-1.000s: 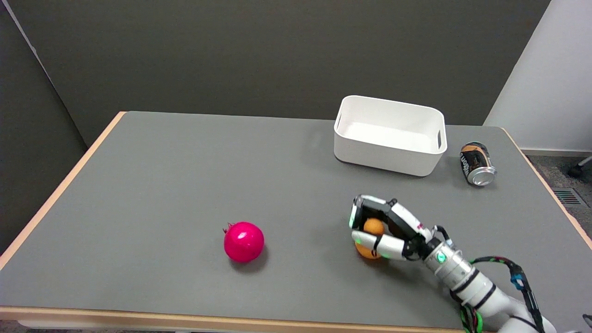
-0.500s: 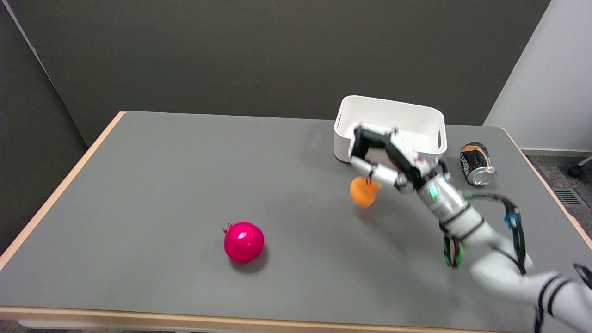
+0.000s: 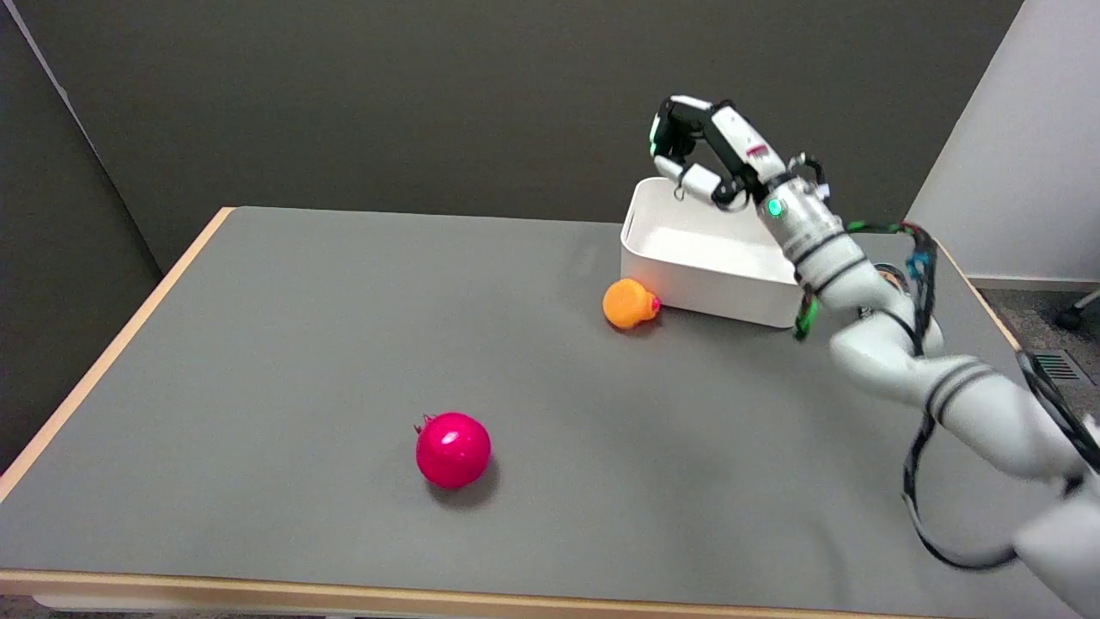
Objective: Pick up the yellow duck.
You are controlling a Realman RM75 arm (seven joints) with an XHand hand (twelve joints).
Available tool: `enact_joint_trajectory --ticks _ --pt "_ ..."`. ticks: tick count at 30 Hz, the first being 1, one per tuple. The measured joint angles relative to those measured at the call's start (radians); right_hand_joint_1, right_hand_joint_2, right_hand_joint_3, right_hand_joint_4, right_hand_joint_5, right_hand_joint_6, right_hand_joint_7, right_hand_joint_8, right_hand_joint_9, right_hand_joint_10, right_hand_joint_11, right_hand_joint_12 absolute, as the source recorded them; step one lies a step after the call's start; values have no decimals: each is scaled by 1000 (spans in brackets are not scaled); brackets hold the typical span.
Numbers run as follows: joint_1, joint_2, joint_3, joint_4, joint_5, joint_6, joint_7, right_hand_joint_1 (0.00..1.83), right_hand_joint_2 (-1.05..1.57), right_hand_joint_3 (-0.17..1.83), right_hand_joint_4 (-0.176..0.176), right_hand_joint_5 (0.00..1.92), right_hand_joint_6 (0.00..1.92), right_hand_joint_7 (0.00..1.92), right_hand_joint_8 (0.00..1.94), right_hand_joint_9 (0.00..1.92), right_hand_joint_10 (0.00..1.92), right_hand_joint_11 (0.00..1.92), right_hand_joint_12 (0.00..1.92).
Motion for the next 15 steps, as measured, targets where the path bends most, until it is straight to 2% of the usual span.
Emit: enact_joint_trajectory --ticks 3,5,8,15 --pt "100 -20 -38 -100 -5 -37 -29 1302 1306 7 -141 456 1713 689 1415 646 1697 356 1838" --pt "159 -33 -61 -161 -8 -56 -46 1305 1284 44 -141 464 1706 700 1405 655 1687 361 1892" --pt "230 -48 -92 -233 -11 -83 -69 1307 1271 57 -148 501 1722 747 1434 599 1602 367 1871" --pt "279 -49 -115 -240 -15 -133 -106 1313 1268 50 -158 501 1700 763 1426 609 1586 386 1866"
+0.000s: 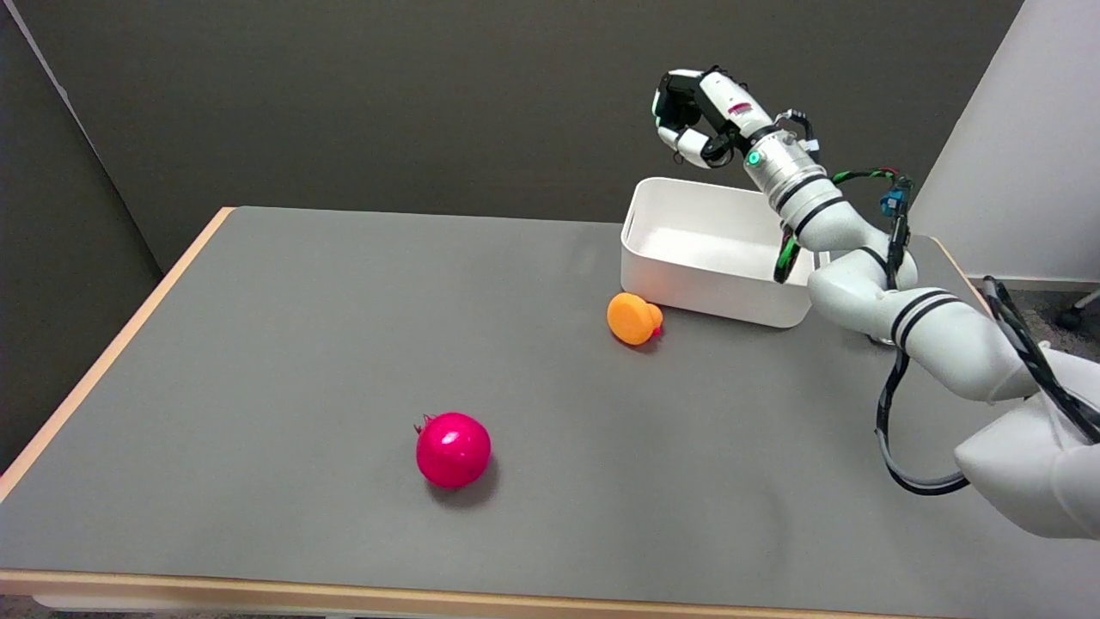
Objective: Pick up the yellow duck.
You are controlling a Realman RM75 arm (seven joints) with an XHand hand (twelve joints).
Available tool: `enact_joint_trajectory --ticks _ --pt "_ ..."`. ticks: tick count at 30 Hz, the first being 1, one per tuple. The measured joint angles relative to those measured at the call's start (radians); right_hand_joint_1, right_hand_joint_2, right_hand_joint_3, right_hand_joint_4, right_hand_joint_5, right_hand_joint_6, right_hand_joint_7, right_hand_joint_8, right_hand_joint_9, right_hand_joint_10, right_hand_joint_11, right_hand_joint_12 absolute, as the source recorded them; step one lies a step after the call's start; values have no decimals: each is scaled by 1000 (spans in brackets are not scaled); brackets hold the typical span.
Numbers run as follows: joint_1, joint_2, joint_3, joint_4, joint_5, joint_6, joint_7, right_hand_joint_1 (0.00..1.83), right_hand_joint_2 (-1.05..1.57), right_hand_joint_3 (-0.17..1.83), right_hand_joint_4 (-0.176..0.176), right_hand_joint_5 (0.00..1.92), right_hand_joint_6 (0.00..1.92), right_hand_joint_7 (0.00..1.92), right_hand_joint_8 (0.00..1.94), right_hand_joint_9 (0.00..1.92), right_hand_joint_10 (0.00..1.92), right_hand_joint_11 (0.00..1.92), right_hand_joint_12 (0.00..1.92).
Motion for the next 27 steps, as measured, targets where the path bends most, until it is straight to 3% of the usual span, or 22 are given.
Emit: enact_joint_trajectory --ticks 5,7,8,10,11,12,13,14,16,18,22,27 --pt "-55 25 28 106 -3 -33 -17 1319 1252 64 -170 503 1650 787 1424 617 1570 381 1894" --pt "-97 41 52 171 -4 -45 -22 1174 1266 84 -107 496 1648 775 1430 671 1477 342 1886" --pt "-119 49 66 203 -5 -52 -25 1140 1249 123 -93 501 1638 781 1421 684 1453 312 1892" --pt "-167 66 97 272 -6 -65 -29 1157 1174 240 -105 527 1597 815 1379 684 1453 242 1921" --pt "-191 74 113 305 -7 -70 -30 1156 1251 93 -111 510 1600 803 1393 711 1389 281 1881" --pt "-225 86 135 350 -7 -77 -33 1189 1250 68 -104 495 1498 792 1396 717 1343 286 1849" --pt "-249 93 152 384 -7 -83 -34 1270 1137 213 -79 482 1247 782 1384 694 1319 243 1828" --pt "-285 104 175 431 -7 -92 -36 1284 1023 391 -57 468 1072 765 1319 674 1300 218 1803" --pt "-351 125 219 517 -7 -109 -43 1018 756 935 -28 421 998 687 929 634 1274 243 1722" --pt "-412 146 258 596 -8 -129 -54 996 694 1012 -26 291 542 457 566 396 1017 197 1421" --pt "-516 185 315 726 -8 -170 -87 855 658 1040 -28 161 400 245 405 194 771 62 1190" --pt "-612 220 346 847 -8 -235 -124 855 626 1008 -18 97 312 140 288 55 661 1 1152"
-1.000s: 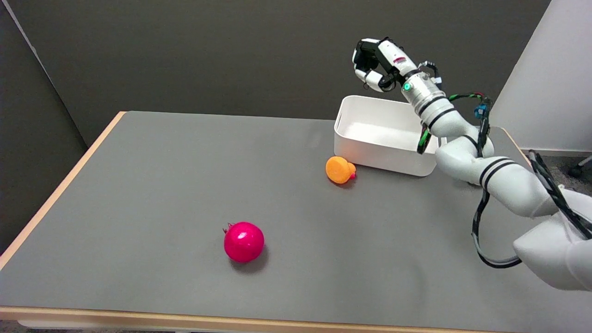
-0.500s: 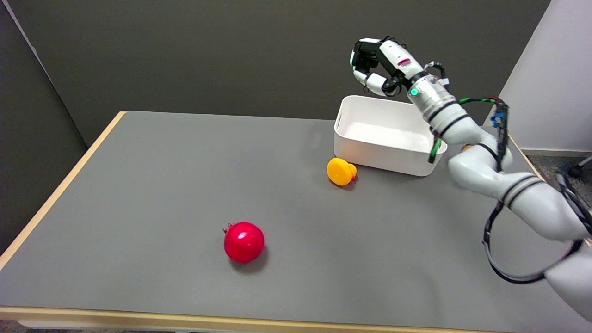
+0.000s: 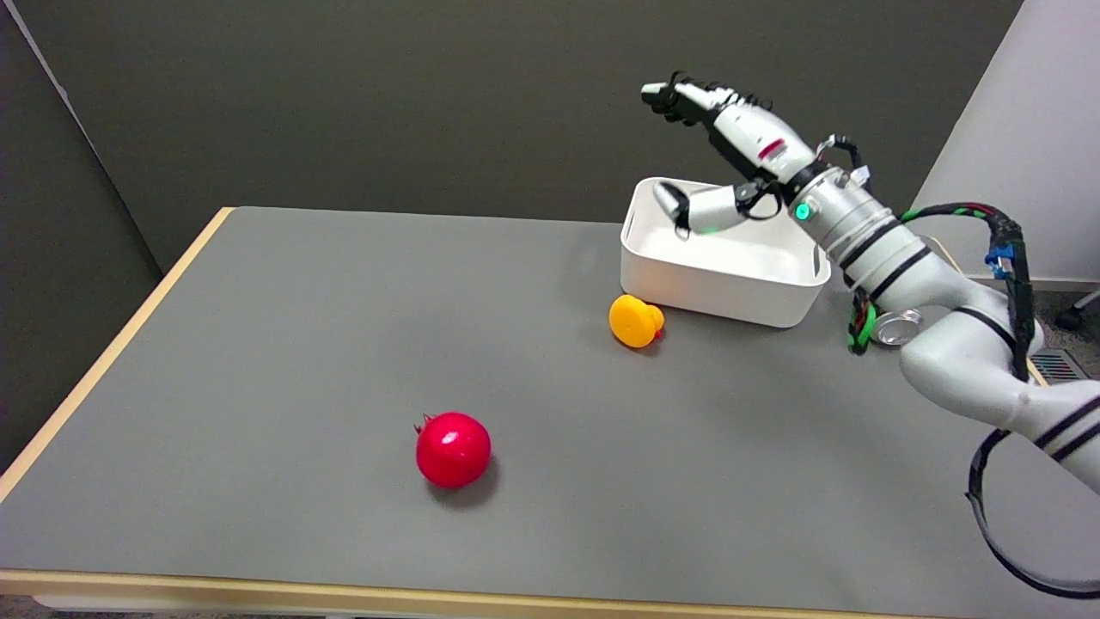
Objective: Pick up the yellow duck.
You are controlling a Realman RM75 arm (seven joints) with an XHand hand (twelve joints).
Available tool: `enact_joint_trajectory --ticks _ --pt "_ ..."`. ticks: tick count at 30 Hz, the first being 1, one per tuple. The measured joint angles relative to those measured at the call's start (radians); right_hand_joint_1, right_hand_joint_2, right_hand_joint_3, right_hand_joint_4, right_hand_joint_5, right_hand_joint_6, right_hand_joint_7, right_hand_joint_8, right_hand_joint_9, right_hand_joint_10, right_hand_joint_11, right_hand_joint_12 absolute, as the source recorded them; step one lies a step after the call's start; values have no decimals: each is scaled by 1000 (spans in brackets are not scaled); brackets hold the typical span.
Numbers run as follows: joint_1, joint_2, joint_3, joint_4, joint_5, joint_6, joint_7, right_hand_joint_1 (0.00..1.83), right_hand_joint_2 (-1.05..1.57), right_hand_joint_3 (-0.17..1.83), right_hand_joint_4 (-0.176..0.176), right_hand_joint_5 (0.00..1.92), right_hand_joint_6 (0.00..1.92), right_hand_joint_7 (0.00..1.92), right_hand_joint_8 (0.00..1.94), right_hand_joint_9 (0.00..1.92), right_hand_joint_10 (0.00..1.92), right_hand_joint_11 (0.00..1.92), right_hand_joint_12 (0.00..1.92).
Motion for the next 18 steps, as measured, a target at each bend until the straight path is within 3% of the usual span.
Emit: enact_joint_trajectory --ticks 8,10,12,14,17,18 --pt "-79 11 -6 105 -2 -106 -89 839 616 1021 -16 66 319 74 239 4 530 -1 1063" --pt "-84 9 -21 117 -2 -129 -116 1060 612 1030 -23 32 339 38 276 -1 506 44 909" --pt "-83 8 -42 126 -3 -152 -148 1072 611 1030 -23 28 309 35 276 0 506 45 908" --pt "-73 7 -72 131 -3 -179 -186 937 616 1023 -24 43 264 55 255 -1 518 9 1014" --pt "-50 7 -123 133 -3 -219 -242 1045 611 1028 -37 34 219 45 290 3 539 38 937" --pt "-41 7 -139 133 -3 -233 -259 948 617 1028 -37 41 209 55 275 4 562 14 1006"
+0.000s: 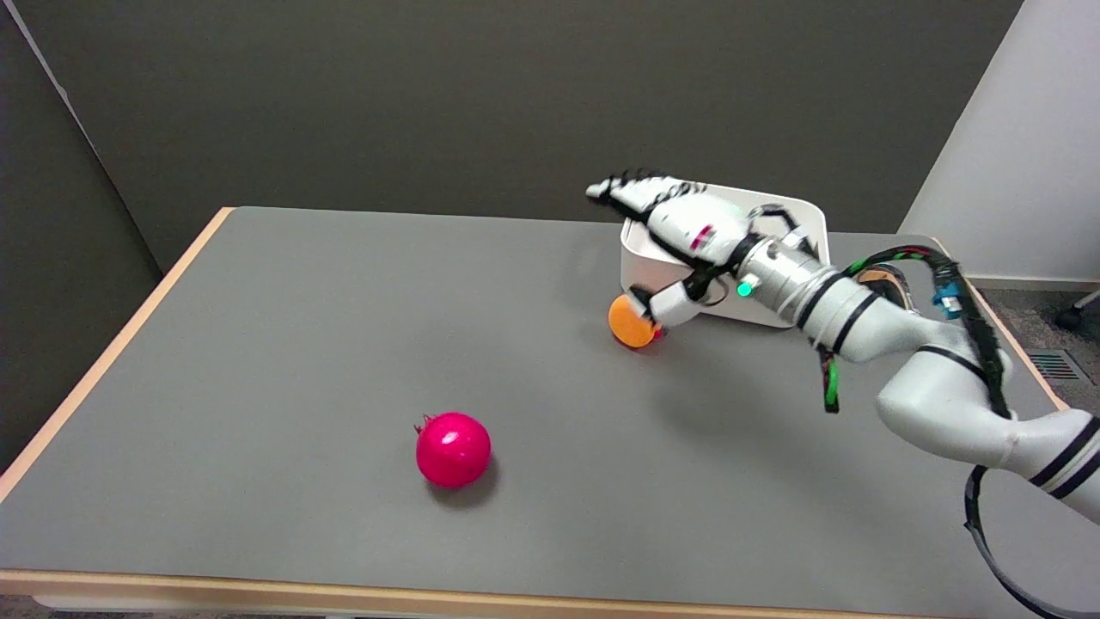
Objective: Pick up the yellow duck.
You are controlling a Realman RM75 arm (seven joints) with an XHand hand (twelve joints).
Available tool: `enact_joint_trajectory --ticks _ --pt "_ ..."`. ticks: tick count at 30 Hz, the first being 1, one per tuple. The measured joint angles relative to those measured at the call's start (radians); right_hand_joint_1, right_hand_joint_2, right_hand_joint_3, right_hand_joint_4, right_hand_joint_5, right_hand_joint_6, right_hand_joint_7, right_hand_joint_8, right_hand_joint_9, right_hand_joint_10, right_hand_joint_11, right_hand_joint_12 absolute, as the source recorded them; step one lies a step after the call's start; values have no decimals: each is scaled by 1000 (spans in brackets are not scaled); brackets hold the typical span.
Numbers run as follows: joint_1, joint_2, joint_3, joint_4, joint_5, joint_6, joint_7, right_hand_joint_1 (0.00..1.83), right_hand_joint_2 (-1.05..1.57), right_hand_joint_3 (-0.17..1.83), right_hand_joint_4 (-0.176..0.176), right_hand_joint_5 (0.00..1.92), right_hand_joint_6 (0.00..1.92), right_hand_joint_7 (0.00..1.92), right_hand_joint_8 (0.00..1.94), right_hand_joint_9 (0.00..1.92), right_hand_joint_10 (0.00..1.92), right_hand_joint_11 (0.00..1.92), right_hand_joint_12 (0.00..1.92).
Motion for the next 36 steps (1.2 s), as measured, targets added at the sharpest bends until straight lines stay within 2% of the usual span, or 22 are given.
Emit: enact_joint_trajectory --ticks 1,9,14,23,27,36 --pt "11 0 -22 -1 1 -16 -19 885 622 1028 -38 47 202 61 266 5 579 -1 1051" --pt "61 -1 -125 -13 0 -98 -115 869 643 1041 -67 62 223 101 339 48 669 17 1101" --pt "72 -3 -157 -15 1 -129 -151 861 641 1039 -69 65 256 113 342 57 675 16 1113" --pt "51 -10 -163 -16 4 -160 -187 924 629 1013 -69 75 293 146 320 80 689 0 1179" --pt "40 -13 -161 -19 5 -166 -195 879 644 1039 -69 75 313 152 354 94 698 33 1148" --pt "32 -30 -161 -51 6 -169 -206 899 656 1045 -66 88 341 169 352 117 704 41 1171"
